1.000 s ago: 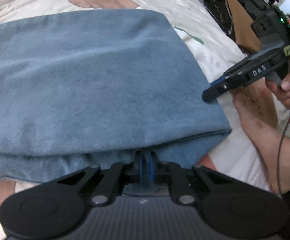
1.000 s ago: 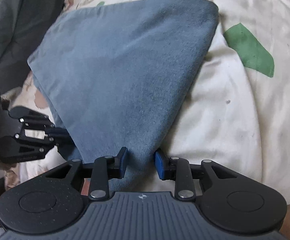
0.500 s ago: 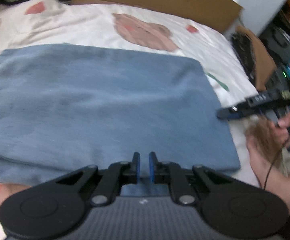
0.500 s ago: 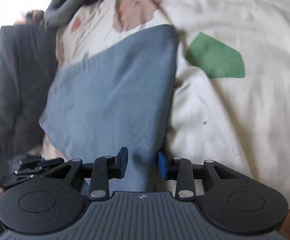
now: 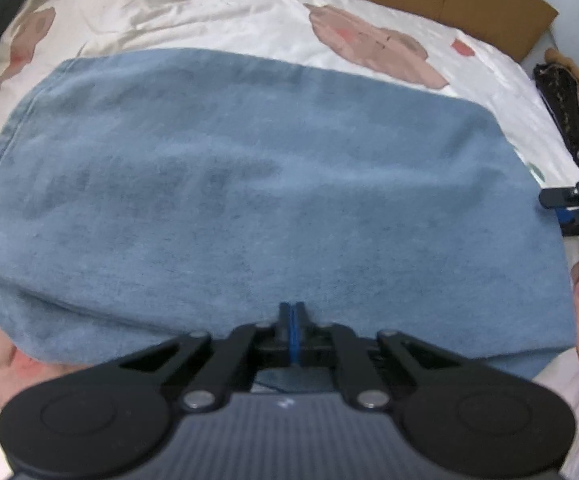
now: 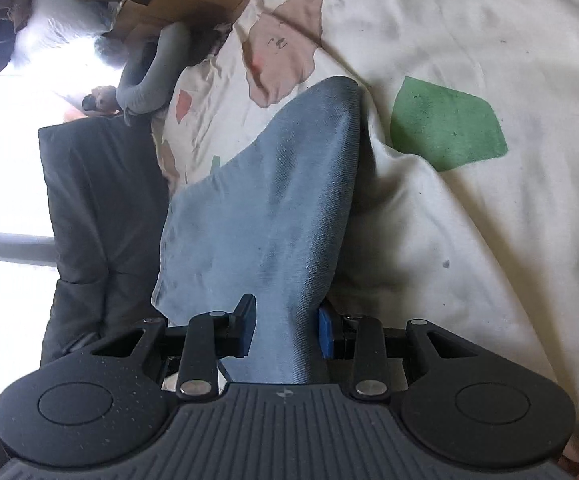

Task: Fold clothes

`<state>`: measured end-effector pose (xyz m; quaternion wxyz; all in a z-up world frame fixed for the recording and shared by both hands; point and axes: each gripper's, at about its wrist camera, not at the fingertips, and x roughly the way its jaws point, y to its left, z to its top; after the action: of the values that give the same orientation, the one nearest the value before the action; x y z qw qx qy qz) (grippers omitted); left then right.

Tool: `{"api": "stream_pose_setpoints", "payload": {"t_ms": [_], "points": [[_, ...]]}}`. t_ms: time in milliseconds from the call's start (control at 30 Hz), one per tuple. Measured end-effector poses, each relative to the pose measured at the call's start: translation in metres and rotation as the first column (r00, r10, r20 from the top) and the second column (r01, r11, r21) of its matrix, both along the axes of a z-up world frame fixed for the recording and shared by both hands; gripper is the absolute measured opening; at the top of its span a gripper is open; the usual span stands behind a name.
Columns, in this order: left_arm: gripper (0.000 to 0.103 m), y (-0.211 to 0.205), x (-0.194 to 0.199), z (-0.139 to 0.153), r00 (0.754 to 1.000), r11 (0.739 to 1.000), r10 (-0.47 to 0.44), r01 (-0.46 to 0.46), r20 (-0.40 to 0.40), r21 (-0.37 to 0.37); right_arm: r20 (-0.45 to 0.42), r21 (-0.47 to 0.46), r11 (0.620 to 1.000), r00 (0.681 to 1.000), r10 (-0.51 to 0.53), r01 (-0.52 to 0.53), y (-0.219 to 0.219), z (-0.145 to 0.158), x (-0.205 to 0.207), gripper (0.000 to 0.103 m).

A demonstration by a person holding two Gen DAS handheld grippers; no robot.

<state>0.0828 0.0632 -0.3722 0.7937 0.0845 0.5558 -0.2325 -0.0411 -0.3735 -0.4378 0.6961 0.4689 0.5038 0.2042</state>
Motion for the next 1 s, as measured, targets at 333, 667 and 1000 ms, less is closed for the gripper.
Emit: {"api": "stream_pose_setpoints", "payload": {"t_ms": [333, 667, 1000], "points": [[0.003, 0.0, 0.003, 0.0, 1.0, 1.0, -0.001, 0.001, -0.022, -0.007, -0.032, -0.023, 1.0, 0.999, 0.005, -0.006, 0.022, -0.022, 0.019, 0.035], [0.003, 0.005, -0.001, 0.0, 1.0, 1.0, -0.008, 0.007, -0.025, -0.018, 0.004, 0.036, 0.997, 0.998, 0.062, -0.062, 0.02, -0.011, 0.019, 0.016], [0.003, 0.005, -0.002, -0.001, 1.0, 1.0, 0.005, -0.006, -0.028, -0.026, -0.005, 0.002, 0.999, 0.999, 0.036, -0.036, 0.029, -0.021, 0.021, 0.016]]}}
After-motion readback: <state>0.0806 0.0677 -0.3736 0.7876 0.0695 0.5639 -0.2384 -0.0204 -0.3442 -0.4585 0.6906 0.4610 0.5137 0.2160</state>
